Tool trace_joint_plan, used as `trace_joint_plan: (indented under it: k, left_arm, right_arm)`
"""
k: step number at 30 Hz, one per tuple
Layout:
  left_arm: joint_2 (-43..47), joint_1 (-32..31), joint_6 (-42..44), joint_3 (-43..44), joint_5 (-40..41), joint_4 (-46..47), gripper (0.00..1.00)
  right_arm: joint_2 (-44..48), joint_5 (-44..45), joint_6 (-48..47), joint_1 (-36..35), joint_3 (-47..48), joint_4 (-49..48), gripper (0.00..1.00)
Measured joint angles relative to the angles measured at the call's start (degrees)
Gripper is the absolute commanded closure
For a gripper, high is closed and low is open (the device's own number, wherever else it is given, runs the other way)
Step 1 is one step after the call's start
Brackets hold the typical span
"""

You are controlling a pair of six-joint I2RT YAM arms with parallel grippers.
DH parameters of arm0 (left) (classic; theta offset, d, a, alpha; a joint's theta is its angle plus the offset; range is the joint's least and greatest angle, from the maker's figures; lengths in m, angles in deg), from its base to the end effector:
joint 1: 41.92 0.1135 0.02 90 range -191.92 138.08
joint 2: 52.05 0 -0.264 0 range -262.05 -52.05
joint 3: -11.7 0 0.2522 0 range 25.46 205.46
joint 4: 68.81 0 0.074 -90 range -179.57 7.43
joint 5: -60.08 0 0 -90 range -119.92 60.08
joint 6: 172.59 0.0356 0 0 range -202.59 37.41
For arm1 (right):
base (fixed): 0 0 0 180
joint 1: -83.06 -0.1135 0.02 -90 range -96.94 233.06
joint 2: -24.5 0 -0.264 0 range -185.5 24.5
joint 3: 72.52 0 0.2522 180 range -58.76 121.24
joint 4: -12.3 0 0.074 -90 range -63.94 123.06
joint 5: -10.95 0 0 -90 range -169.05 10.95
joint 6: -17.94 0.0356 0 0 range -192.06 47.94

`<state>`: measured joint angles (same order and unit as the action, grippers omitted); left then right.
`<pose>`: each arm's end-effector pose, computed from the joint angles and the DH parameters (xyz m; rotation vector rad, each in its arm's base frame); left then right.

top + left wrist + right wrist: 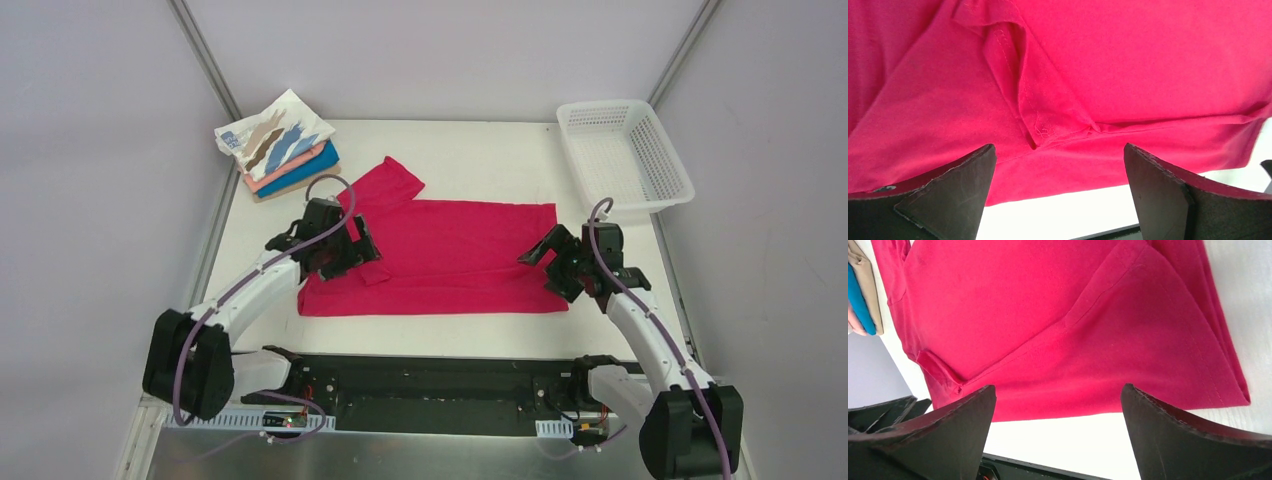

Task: Fold and stack the t-shirts
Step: Fold the flattened tshirt in 1/3 of the way

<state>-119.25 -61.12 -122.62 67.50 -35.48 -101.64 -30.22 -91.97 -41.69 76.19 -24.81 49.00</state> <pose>0.2287 -0.0833 0.2307 -0.3893 2.3929 -0.6079 0.1940 0.0314 0.2231 0.3721 2.3551 0.5806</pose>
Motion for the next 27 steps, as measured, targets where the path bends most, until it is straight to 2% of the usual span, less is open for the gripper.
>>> trace_joint_plan:
  k: [12,27]
  left_arm:
    - [-16.98,-1.88,-0.11,2.43,-4.9,7.19,0.01]
    - [-22.18,-2.62,-0.26,9.25,-7.87,9.55,0.01]
  right_arm:
    - [-3.26,-0.98,-0.22,-0.24,-0.61,-1.68,0.0]
    - [-3.76,1.46,-0.63,-0.24,-0.61,-1.6,0.0]
